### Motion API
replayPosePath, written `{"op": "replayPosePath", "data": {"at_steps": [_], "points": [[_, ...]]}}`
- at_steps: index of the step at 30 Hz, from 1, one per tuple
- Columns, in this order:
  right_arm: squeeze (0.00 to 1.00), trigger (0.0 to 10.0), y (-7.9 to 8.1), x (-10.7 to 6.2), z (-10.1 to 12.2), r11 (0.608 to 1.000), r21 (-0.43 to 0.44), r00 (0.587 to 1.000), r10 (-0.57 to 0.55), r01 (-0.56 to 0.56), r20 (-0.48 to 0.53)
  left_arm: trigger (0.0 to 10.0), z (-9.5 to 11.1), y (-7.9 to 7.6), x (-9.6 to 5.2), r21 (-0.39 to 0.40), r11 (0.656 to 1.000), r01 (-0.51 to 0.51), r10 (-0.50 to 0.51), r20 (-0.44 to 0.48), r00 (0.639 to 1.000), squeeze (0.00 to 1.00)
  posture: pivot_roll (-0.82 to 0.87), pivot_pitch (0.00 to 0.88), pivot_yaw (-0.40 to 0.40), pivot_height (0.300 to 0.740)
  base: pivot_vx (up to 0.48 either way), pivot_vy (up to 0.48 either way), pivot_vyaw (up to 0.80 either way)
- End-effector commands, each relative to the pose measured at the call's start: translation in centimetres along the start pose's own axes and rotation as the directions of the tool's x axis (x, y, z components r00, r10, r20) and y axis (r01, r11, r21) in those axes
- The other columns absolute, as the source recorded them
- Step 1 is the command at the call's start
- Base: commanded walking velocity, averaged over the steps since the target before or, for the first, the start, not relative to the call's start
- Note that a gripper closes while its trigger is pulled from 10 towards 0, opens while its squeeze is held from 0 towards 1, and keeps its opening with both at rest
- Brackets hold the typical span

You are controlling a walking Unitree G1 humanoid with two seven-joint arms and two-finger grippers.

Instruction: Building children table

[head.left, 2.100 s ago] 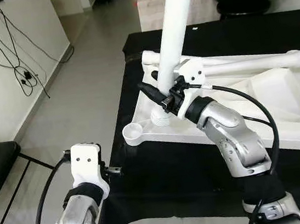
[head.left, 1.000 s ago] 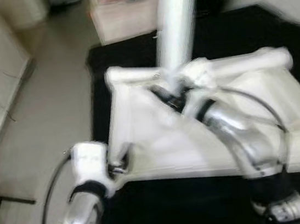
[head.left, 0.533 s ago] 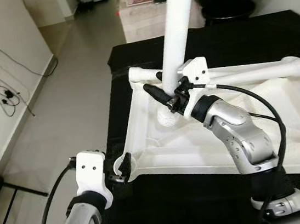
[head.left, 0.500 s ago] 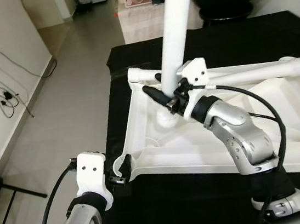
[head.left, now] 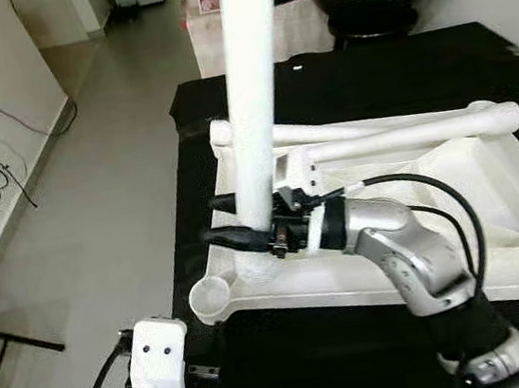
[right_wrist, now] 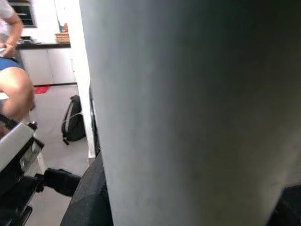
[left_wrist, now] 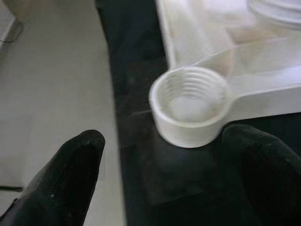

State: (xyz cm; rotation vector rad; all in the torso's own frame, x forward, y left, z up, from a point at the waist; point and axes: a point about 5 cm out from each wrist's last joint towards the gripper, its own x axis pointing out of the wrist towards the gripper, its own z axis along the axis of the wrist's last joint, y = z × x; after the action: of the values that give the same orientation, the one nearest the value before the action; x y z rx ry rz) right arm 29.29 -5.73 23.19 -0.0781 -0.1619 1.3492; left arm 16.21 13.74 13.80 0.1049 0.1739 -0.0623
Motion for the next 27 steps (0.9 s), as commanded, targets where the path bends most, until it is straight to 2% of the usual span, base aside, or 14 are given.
{"op": "replayPosePath", "data": {"at_steps": [1, 5, 10, 11, 12, 15, 16, 18, 19, 21, 22, 27], "points": [[0.0, 10.0, 0.3, 0.6, 0.4, 0.999, -0.01, 0.999, 0.036, -0.036, 0.023, 10.0, -0.1, 0.4, -0.4, 0.042, 0.999, -0.025, 0.025, -0.01, 1.0, 0.0, 0.03, 0.177, 0.008, 0.74, 0.0, 0.442, 0.0], [0.0, 10.0, 0.1, 0.6, 0.5, 0.999, -0.012, 0.998, 0.05, -0.049, 0.024, 10.0, 0.3, 0.2, -0.6, 0.051, 0.999, -0.016, 0.016, 0.007, 1.0, 0.0, 0.04, 0.195, 0.005, 0.74, 0.0, 0.446, 0.0], [0.0, 10.0, -0.2, 0.3, 0.8, 0.996, -0.017, 0.996, 0.088, -0.088, 0.021, 10.0, 0.6, -0.2, -1.0, 0.044, 0.998, 0.035, -0.036, 0.011, 0.999, 0.0, 0.03, 0.216, 0.006, 0.74, 0.0, 0.0, 0.0], [0.0, 10.0, -0.2, 0.1, 0.9, 0.994, -0.017, 0.994, 0.107, -0.107, 0.02, 10.0, 0.6, -0.6, -1.2, 0.031, 0.996, 0.084, -0.084, 0.006, 0.996, 0.0, 0.03, 0.222, 0.006, 0.74, 0.0, 0.0, 0.0], [0.0, 10.0, -0.2, 0.1, 0.9, 0.994, -0.017, 0.994, 0.107, -0.107, 0.02, 10.0, 0.6, -0.6, -1.2, 0.031, 0.996, 0.084, -0.084, 0.006, 0.996, 0.0, 0.03, 0.222, 0.006, 0.74, 0.0, 0.0, 0.0], [0.0, 10.0, -0.2, -0.3, 0.9, 0.991, -0.009, 0.991, 0.135, -0.135, 0.026, 10.0, 0.6, -1.7, -1.6, -0.029, 0.973, 0.227, -0.228, -0.006, 0.974, 0.0, 0.03, 0.232, 0.008, 0.74, 0.0, 0.0, 0.0], [0.0, 10.0, -0.2, -0.3, 0.9, 0.991, -0.009, 0.991, 0.135, -0.135, 0.026, 10.0, 0.6, -1.7, -1.6, -0.029, 0.973, 0.227, -0.228, -0.006, 0.974, 0.0, 0.03, 0.232, 0.008, 0.74, 0.0, 0.0, 0.0], [0.0, 10.0, -0.3, -0.6, 1.0, 0.989, 0.004, 0.988, 0.145, -0.146, 0.044, 10.0, 0.6, -2.7, -2.3, -0.094, 0.923, 0.374, -0.376, -0.014, 0.926, 0.0, 0.03, 0.235, 0.011, 0.74, 0.0, 0.0, 0.0], [0.0, 10.0, -0.3, -0.6, 1.0, 0.989, 0.004, 0.988, 0.145, -0.146, 0.044, 10.0, 0.6, -2.7, -2.3, -0.094, 0.923, 0.374, -0.376, -0.014, 0.926, 0.0, 0.03, 0.235, 0.011, 0.74, 0.0, 0.0, 0.0], [0.0, 10.0, -0.5, -0.9, 0.9, 0.989, -0.002, 0.987, 0.15, -0.15, 0.05, 10.0, 0.6, -3.6, -3.2, -0.111, 0.865, 0.489, -0.493, -0.018, 0.87, 0.0, 0.03, 0.251, 0.02, 0.74, 0.0, 0.0, 0.0], [0.0, 10.0, -0.6, -0.9, 0.9, 0.989, -0.007, 0.987, 0.151, -0.151, 0.049, 10.0, 0.6, -3.7, -3.4, -0.111, 0.854, 0.508, -0.513, -0.019, 0.858, 0.0, 0.03, 0.251, 0.02, 0.74, 0.0, 0.0, 0.0], [0.0, 10.0, -1.2, -1.3, 1.1, 0.989, -0.02, 0.987, 0.15, -0.149, 0.057, 10.0, 0.7, -3.6, -3.4, -0.106, 0.848, 0.52, -0.524, -0.011, 0.852, 0.0, 0.04, 0.272, 0.03, 0.74, 0.0, 0.0, 0.0]]}}
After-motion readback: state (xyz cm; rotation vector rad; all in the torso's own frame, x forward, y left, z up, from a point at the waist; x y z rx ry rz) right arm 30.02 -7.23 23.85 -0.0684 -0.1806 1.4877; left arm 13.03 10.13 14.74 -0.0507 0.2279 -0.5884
